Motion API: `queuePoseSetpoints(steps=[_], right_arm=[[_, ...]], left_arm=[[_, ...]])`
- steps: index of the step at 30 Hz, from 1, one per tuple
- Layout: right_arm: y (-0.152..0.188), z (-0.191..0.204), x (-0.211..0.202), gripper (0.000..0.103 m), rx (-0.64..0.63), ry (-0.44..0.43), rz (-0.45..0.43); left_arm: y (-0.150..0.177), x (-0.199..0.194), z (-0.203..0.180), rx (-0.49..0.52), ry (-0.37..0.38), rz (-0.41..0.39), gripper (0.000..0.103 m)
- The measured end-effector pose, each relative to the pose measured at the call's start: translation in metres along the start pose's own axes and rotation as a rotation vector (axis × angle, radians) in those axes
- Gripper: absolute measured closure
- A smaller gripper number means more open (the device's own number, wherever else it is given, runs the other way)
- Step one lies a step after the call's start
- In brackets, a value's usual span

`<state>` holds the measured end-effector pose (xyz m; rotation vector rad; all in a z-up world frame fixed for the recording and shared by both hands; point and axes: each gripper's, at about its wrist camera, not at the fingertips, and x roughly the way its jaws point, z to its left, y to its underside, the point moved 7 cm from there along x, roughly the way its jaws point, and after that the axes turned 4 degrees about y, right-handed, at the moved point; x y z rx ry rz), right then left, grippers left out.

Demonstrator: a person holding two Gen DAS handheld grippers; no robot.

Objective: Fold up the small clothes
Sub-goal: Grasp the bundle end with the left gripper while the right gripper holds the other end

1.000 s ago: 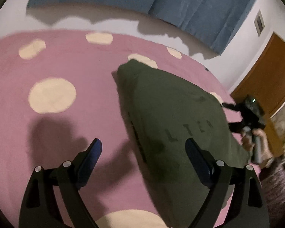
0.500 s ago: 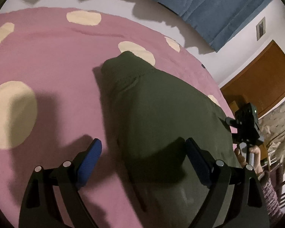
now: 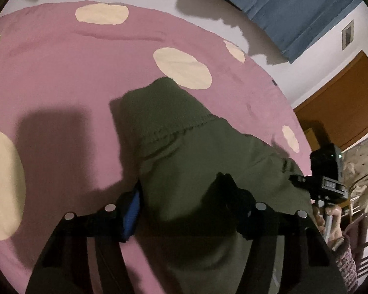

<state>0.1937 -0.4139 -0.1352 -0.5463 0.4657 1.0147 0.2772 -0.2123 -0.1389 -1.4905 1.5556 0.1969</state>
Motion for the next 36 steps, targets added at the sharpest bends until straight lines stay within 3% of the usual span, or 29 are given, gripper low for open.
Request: queuePoseSetpoints(steps=[9,20,22,24,27,36], right_arm=[[0.017,0.002,-0.004,0.078,0.06,-0.047,-0.096],[0.025,0.007,-0.007,0.076,0.08,-0.065,-0.126],[0.025,0.006,-0.011,0.072,0.086,-0.07,-0.133],[0.027,0.008,-0.019,0.057,0.095,-0.069,-0.147],[0.035,0.01,-0.039,0.038,0.097,-0.067,-0.17],[0.11,0.017,-0.087,0.025,0.07,-0.027,-0.131]], left_arm=[[-0.013,0.012,-0.002,0.043,-0.017,0.02,0.047],[-0.017,0.012,-0.002,0.04,0.0,0.004,0.043],[-0.017,0.006,-0.002,0.023,0.02,-0.02,0.038],[-0.011,-0.005,-0.002,0.002,0.04,-0.031,0.024],[0.006,-0.024,-0.005,-0.002,0.079,-0.031,0.02],[0.098,-0.07,-0.008,-0.124,0.168,-0.004,0.018]])
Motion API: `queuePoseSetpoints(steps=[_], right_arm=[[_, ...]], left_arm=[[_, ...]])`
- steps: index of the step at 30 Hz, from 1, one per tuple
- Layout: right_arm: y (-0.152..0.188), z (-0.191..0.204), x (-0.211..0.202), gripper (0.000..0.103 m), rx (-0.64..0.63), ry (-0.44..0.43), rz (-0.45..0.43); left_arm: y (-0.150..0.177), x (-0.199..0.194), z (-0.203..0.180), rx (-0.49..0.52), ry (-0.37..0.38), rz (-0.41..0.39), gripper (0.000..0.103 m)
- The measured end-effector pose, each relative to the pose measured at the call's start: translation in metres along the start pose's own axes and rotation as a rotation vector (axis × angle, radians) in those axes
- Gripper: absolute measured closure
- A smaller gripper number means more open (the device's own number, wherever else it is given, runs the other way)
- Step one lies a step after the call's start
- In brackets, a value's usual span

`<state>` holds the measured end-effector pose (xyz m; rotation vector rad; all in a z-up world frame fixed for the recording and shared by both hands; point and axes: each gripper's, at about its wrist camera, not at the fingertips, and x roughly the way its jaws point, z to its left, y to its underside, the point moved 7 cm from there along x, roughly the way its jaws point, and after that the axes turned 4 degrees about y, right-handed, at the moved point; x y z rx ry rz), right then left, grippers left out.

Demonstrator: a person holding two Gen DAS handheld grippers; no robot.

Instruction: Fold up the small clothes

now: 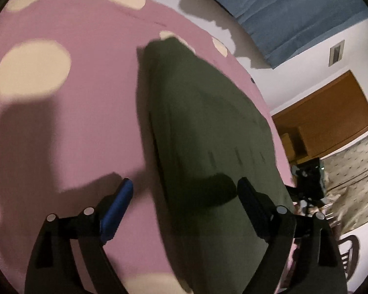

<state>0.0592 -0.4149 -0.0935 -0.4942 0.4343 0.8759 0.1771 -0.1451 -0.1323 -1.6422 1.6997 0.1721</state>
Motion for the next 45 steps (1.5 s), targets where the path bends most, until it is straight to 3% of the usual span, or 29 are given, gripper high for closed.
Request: queuePoseSetpoints(steps=[4,9,12,14,17,20,24,29,37,45], right_arm=[[0.031,-0.001,-0.004,0.025,0.011,0.009,0.034],[0.052,0.002,0.0,0.025,-0.018,0.015,0.061],[0.057,0.006,0.005,0.025,-0.041,0.029,0.071],[0.059,0.01,0.009,0.027,-0.065,0.051,0.082],[0.064,0.01,0.014,0.047,-0.1,0.105,0.092],[0.065,0.009,0.018,0.067,-0.088,0.09,0.1],[0.067,0.015,0.017,0.077,-0.066,0.057,0.08],[0.074,0.029,0.019,0.079,-0.088,0.029,0.084],[0.071,0.006,0.027,0.079,-0.018,-0.053,0.107],[0.07,0.006,0.027,0.079,-0.018,-0.059,0.101]], left_arm=[[0.031,-0.008,-0.012,-0.029,0.082,0.006,0.017],[0.05,-0.001,-0.021,-0.06,0.131,0.028,0.017],[0.055,0.004,-0.024,-0.07,0.135,0.024,0.017],[0.056,0.004,-0.029,-0.023,0.1,0.015,0.017],[0.059,0.005,-0.03,0.005,0.077,0.023,0.026],[0.059,0.004,-0.032,0.031,0.042,0.017,0.034],[0.057,0.001,-0.037,0.036,0.011,0.007,0.045],[0.056,-0.005,-0.035,0.036,0.012,0.005,0.047],[0.055,0.005,-0.033,0.099,-0.016,-0.011,0.046],[0.059,0.001,-0.029,0.106,-0.015,-0.02,0.046]])
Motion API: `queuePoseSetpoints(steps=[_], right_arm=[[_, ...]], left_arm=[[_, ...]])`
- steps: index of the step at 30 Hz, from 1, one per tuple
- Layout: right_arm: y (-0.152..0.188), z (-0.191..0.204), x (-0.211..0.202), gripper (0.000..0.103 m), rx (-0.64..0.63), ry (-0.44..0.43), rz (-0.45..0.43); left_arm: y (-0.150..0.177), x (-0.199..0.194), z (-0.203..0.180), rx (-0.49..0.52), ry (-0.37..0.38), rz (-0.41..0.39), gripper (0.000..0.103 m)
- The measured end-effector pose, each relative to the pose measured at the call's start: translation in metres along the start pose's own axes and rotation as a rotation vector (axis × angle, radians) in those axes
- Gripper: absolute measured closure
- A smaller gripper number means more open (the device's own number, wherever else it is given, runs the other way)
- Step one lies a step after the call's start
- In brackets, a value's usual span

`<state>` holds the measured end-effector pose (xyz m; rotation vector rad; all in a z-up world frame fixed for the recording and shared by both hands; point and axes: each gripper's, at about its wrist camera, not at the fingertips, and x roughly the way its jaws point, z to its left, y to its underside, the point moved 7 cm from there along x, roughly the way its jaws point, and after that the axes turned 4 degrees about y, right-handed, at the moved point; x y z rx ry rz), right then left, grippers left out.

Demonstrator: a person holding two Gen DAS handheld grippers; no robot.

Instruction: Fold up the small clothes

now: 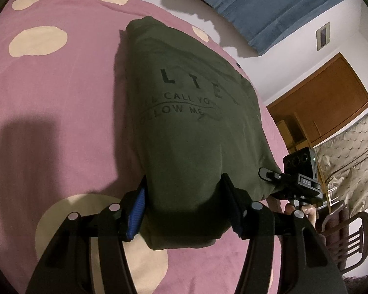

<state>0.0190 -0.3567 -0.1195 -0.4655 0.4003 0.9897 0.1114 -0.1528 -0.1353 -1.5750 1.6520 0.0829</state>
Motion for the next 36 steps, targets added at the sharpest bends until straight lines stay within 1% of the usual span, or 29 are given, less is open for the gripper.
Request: queuePoseSetpoints(steps=[11,16,19,21,22,23,24,25,26,27,28,30,31,33,35,36], right_arm=[[0.004,-0.004,-0.009,0.078,-0.003,-0.004,-0.005],[0.003,-0.005,-0.011,0.074,0.005,-0.031,-0.007],[0.001,-0.003,-0.013,0.068,0.015,-0.055,-0.011],[0.0,-0.001,-0.014,0.058,0.021,-0.07,-0.016],[-0.001,0.001,-0.016,0.055,0.029,-0.083,-0.021],[-0.001,0.002,-0.017,0.048,0.031,-0.087,-0.023],[-0.002,0.004,-0.018,0.041,0.027,-0.086,-0.024],[-0.004,0.008,-0.021,0.037,0.015,-0.076,-0.03],[-0.006,0.01,-0.023,0.03,0.005,-0.067,-0.039],[-0.008,0.012,-0.027,0.025,-0.004,-0.056,-0.051],[-0.013,0.013,-0.032,0.024,-0.012,-0.037,-0.071],[-0.022,0.012,-0.04,0.017,-0.01,-0.024,-0.1],[-0.028,0.011,-0.044,0.016,-0.004,-0.021,-0.115],[-0.04,0.005,-0.049,0.015,0.019,-0.003,-0.141],[-0.052,0.001,-0.048,0.014,0.037,-0.01,-0.141],[-0.057,-0.001,-0.045,0.014,0.046,-0.012,-0.135]], left_arm=[[0.0,0.0,0.0,-0.005,0.008,0.0,0.044],[-0.001,-0.001,0.0,-0.014,0.011,-0.004,0.042],[-0.002,-0.003,-0.001,-0.009,0.002,-0.018,0.038],[-0.003,-0.007,-0.004,0.014,-0.032,-0.037,0.032],[-0.003,-0.009,-0.005,0.024,-0.045,-0.043,0.03],[-0.004,-0.011,-0.006,0.032,-0.056,-0.05,0.026],[-0.006,-0.014,-0.008,0.042,-0.067,-0.058,0.024],[-0.007,-0.017,-0.009,0.048,-0.071,-0.063,0.024],[-0.01,-0.022,-0.011,0.06,-0.074,-0.068,0.022],[-0.013,-0.026,-0.012,0.069,-0.077,-0.074,0.021],[-0.015,-0.03,-0.012,0.077,-0.079,-0.082,0.02],[-0.025,-0.041,-0.01,0.094,-0.071,-0.11,0.017],[-0.03,-0.043,-0.007,0.097,-0.065,-0.111,0.017],[-0.037,-0.042,0.0,0.079,-0.042,-0.084,0.017],[-0.043,-0.034,0.007,0.05,0.002,-0.043,0.017],[-0.048,-0.027,0.012,0.036,0.01,-0.017,0.017]])
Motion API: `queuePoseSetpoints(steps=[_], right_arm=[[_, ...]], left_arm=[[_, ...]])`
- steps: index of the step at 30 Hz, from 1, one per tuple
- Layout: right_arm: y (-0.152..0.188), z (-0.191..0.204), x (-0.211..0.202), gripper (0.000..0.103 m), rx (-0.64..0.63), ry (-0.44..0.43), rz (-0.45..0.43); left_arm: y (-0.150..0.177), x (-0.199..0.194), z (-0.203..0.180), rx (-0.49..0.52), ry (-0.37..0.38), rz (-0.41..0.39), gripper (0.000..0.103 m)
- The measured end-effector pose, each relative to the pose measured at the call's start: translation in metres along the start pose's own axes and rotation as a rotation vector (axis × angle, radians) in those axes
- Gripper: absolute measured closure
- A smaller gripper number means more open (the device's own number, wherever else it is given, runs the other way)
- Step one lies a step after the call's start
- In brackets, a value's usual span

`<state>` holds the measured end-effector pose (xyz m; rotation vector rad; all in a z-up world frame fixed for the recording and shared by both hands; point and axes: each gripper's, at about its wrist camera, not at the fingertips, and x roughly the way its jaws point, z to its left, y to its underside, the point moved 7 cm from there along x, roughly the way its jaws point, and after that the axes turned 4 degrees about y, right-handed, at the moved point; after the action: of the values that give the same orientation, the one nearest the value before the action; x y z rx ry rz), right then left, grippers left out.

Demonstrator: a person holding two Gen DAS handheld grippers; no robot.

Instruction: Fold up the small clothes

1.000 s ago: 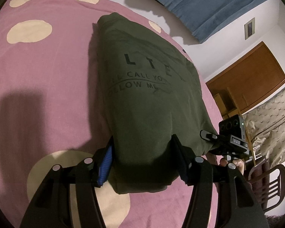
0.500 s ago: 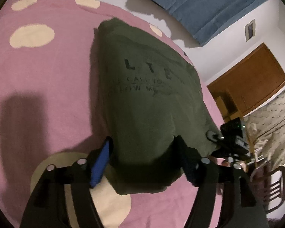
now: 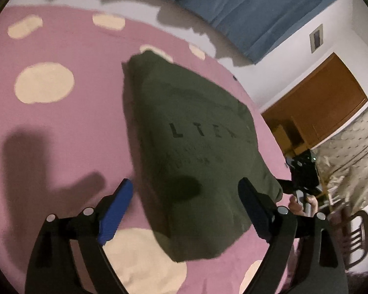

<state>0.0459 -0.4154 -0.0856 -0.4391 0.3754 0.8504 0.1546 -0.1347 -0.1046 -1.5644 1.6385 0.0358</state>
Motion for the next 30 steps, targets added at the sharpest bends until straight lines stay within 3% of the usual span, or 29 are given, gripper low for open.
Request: queuePoseSetpoints(steps=[5,11,19,25,28,30], right_arm=[[-0.022,-0.008,0.031,0.014,0.032,-0.008,0.052],[-0.033,0.01,0.076,0.009,-0.053,0.026,0.149],[-0.034,0.023,0.113,0.007,-0.131,0.079,0.228],[-0.041,0.026,0.104,0.013,-0.157,0.152,0.247],[-0.058,0.013,0.074,0.013,-0.143,0.255,0.157],[-0.063,0.002,0.068,0.013,-0.091,0.246,0.149]], left_arm=[[-0.019,0.033,0.012,-0.028,0.029,0.054,0.017],[-0.031,0.066,0.01,-0.059,0.06,0.106,0.017],[-0.029,0.079,0.017,-0.115,0.091,0.1,0.013],[-0.028,0.076,0.016,-0.102,0.09,0.097,0.013],[-0.029,0.079,0.016,-0.096,0.086,0.095,0.013],[-0.029,0.079,0.015,-0.091,0.089,0.088,0.013]])
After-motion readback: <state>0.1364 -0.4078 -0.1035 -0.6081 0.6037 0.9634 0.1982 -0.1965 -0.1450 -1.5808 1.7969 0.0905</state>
